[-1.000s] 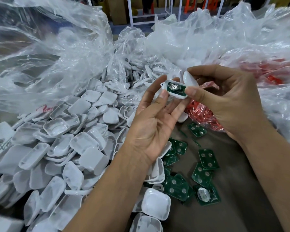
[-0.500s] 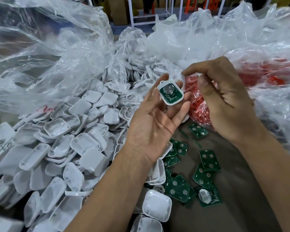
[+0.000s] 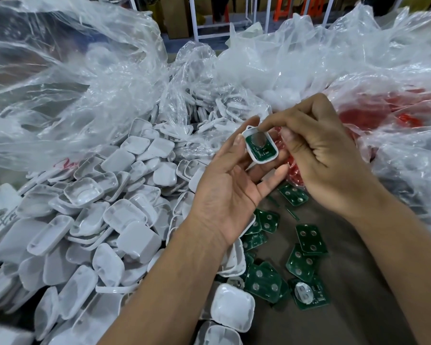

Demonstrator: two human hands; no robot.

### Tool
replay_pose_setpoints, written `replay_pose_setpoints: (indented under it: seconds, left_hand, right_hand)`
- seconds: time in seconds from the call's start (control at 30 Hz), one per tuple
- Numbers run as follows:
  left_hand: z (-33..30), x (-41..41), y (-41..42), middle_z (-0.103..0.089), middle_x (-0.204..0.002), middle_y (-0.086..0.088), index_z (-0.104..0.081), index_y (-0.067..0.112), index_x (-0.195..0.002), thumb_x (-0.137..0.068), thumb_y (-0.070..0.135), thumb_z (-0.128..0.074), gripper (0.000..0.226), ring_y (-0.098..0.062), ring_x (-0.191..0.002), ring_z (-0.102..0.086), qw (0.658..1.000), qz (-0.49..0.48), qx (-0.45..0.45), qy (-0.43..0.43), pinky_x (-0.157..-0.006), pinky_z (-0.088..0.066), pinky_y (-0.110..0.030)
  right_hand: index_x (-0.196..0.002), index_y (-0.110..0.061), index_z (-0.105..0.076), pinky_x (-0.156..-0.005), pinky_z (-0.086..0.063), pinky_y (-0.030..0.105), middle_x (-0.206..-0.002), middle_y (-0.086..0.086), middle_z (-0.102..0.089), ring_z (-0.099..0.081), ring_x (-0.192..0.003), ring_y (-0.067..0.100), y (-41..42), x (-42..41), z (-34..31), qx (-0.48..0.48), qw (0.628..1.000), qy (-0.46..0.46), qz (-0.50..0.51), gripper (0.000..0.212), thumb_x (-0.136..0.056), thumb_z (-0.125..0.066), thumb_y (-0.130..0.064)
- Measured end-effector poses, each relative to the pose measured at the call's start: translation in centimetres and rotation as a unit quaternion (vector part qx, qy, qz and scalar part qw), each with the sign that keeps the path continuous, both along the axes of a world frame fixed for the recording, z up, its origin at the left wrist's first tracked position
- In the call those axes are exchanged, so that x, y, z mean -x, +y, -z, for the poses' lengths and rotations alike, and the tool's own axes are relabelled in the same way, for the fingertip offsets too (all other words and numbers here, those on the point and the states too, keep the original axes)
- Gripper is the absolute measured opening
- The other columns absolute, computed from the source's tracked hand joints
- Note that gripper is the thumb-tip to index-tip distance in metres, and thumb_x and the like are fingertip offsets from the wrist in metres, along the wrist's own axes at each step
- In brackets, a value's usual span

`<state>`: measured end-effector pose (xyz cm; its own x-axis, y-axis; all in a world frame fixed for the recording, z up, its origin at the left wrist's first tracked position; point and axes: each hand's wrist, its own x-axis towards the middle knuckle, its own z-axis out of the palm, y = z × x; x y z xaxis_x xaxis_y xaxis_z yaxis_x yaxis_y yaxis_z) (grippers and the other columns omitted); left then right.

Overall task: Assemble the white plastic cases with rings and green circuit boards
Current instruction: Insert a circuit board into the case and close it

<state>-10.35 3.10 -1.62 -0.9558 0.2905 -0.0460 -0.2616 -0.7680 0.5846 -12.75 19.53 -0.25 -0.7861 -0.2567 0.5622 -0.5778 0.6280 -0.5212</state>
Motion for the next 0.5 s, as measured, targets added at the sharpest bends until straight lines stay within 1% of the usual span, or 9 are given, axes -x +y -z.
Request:
replay_pose_setpoints:
  seconds: [0.07,0.2,0.27,0.3,0.37,0.43,0.47,0.5]
  left_hand:
    - [-0.06,-0.01,0.0,-0.073,-0.118,-0.013,-0.066,0.018,-0.132,-0.095,0.027,-0.059,0.038,-0.026,-0.091,-0.074,1.0,-0.002,0.001,-0.001,-0.076,-0.064,-0.035]
    - [-0.16,-0.03,0.03,-0.073,-0.119,-0.014,-0.065,0.017,-0.133,-0.095,0.026,-0.058,0.039,-0.027,-0.092,-0.075,1.0,-0.004,0.002,-0.004,-0.077,-0.064,-0.035]
    - [-0.21,-0.04,0.01,-0.072,-0.123,-0.015,-0.064,0.017,-0.134,-0.099,0.026,-0.056,0.037,-0.028,-0.093,-0.074,1.0,-0.005,0.0,-0.003,-0.077,-0.064,-0.036]
    - [-0.22,-0.03,-0.02,-0.072,-0.123,-0.015,-0.064,0.018,-0.134,-0.1,0.026,-0.054,0.036,-0.028,-0.092,-0.074,1.0,-0.006,-0.002,-0.004,-0.077,-0.064,-0.036]
    - [-0.28,-0.01,-0.09,-0.073,-0.12,-0.014,-0.064,0.018,-0.135,-0.103,0.026,-0.051,0.035,-0.026,-0.089,-0.075,1.0,-0.009,-0.006,-0.01,-0.075,-0.064,-0.035]
    - [-0.36,0.0,-0.16,-0.075,-0.116,-0.013,-0.067,0.018,-0.133,-0.105,0.027,-0.049,0.035,-0.024,-0.084,-0.074,1.0,-0.013,-0.005,-0.018,-0.072,-0.064,-0.033]
    - [-0.43,-0.03,-0.16,-0.075,-0.114,-0.013,-0.069,0.017,-0.131,-0.103,0.027,-0.05,0.035,-0.023,-0.08,-0.074,1.0,-0.014,-0.004,-0.024,-0.069,-0.064,-0.032]
    - [-0.49,-0.06,-0.14,-0.075,-0.112,-0.013,-0.072,0.016,-0.127,-0.101,0.028,-0.052,0.034,-0.022,-0.077,-0.073,0.999,-0.013,-0.005,-0.031,-0.066,-0.063,-0.03]
  right_hand:
    - [-0.123,-0.033,-0.07,-0.085,-0.035,0.002,-0.109,0.004,-0.045,-0.05,-0.099,0.003,0.03,-0.02,0.0,-0.003,1.0,0.001,-0.002,0.027,-0.111,-0.047,-0.026]
    - [-0.123,-0.029,-0.071,-0.085,-0.037,0.006,-0.109,0.006,-0.047,-0.051,-0.095,0.003,-0.05,-0.09,-0.17,0.003,1.0,0.012,-0.004,0.027,-0.111,-0.047,-0.024]
    - [-0.123,-0.024,-0.071,-0.086,-0.04,0.01,-0.109,0.009,-0.049,-0.053,-0.096,0.009,-0.12,-0.15,-0.34,0.016,0.999,0.03,-0.003,0.027,-0.11,-0.047,-0.023]
    - [-0.123,-0.021,-0.071,-0.085,-0.042,0.014,-0.109,0.011,-0.051,-0.054,-0.097,0.014,-0.12,-0.17,-0.47,0.025,0.999,0.04,-0.002,0.027,-0.11,-0.047,-0.023]
    - [-0.119,-0.015,-0.071,-0.086,-0.047,0.027,-0.108,0.013,-0.054,-0.056,-0.098,0.021,-0.13,-0.22,-0.72,0.035,0.998,0.056,0.003,0.026,-0.109,-0.047,-0.019]
    - [-0.111,-0.008,-0.069,-0.084,-0.047,0.039,-0.102,0.013,-0.058,-0.056,-0.095,0.024,-0.14,-0.29,-0.89,0.036,0.997,0.064,0.0,0.025,-0.109,-0.045,-0.013]
    - [-0.107,-0.006,-0.067,-0.08,-0.045,0.038,-0.097,0.009,-0.059,-0.057,-0.091,0.021,-0.14,-0.35,-0.93,0.041,0.997,0.061,-0.006,0.024,-0.108,-0.044,-0.01]
    - [-0.104,-0.004,-0.066,-0.074,-0.042,0.033,-0.09,0.003,-0.059,-0.056,-0.084,0.013,-0.16,-0.44,-0.95,0.048,0.997,0.051,-0.014,0.023,-0.107,-0.043,-0.007]
